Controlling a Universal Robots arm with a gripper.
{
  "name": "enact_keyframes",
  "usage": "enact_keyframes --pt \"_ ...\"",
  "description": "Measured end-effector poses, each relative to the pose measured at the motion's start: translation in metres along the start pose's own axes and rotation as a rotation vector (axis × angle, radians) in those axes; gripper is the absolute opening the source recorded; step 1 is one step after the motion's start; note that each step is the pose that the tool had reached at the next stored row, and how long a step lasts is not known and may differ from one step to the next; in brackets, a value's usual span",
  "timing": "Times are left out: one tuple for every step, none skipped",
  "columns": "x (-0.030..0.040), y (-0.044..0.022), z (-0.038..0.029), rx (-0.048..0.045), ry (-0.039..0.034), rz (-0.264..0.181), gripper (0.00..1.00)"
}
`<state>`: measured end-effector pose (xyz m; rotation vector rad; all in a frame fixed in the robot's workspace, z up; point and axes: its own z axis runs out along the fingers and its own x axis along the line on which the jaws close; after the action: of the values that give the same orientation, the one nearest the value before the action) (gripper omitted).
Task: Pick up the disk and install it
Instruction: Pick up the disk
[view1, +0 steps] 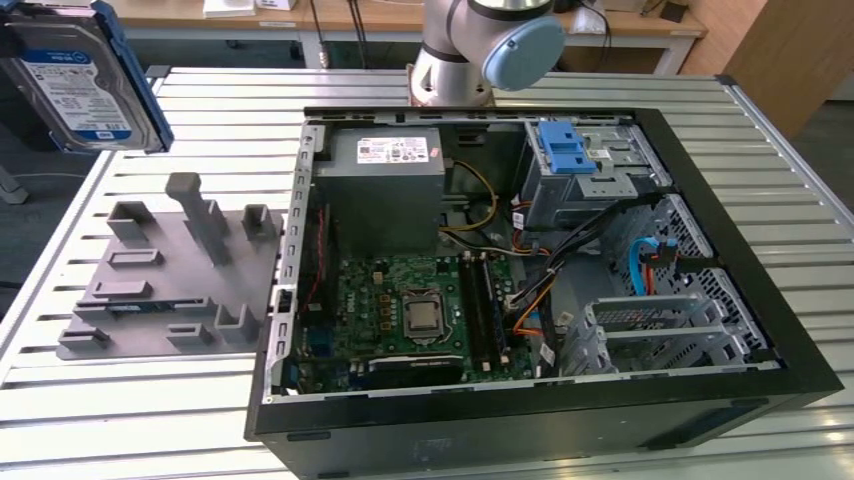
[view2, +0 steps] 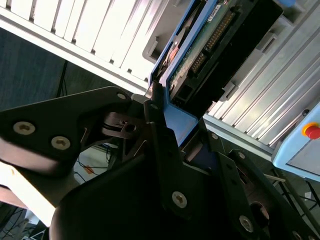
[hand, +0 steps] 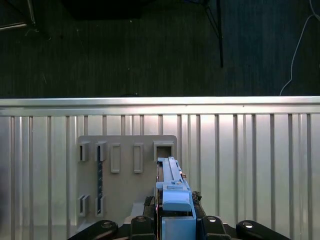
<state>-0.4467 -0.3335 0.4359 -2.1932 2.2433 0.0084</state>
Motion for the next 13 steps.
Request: enact_keyframes --pt "0.0000 0.0000 -0.0008 0.0000 0.0000 0.000 0.36" --pt "0.0000 0.0000 -0.0016 0.0000 0.0000 0.000 0.36" --pt "0.0000 0.0000 -0.0023 0.0000 0.0000 0.000 0.36" --pt "-0.0001 0.0000 -0.0031 0.0000 0.0000 0.000 0.36" --pt "-0.0001 0.0000 -0.0038 -0.0001 0.0000 0.000 0.36" --pt "-0.0001 0.0000 -0.0045 0.0000 0.0000 0.000 0.36" --pt "-0.0001 0.0000 -0.0053 0.0000 0.0000 0.000 0.36" --pt "-0.0001 0.0000 -0.0061 -0.0001 0.0000 0.000 0.36" --pt "-0.0001 0.0000 -0.0069 -0.0001 0.0000 0.000 0.36" --pt "-0.0001 0.0000 -0.0075 -0.0001 0.0000 0.000 0.36" --pt "-0.0001 0.0000 -0.0082 -0.0001 0.0000 0.000 0.36" --pt "-0.0001 0.0000 -0.0089 -0.0001 0.0000 0.000 0.36" --pt "-0.0001 0.0000 -0.0095 0.0001 0.0000 0.000 0.36"
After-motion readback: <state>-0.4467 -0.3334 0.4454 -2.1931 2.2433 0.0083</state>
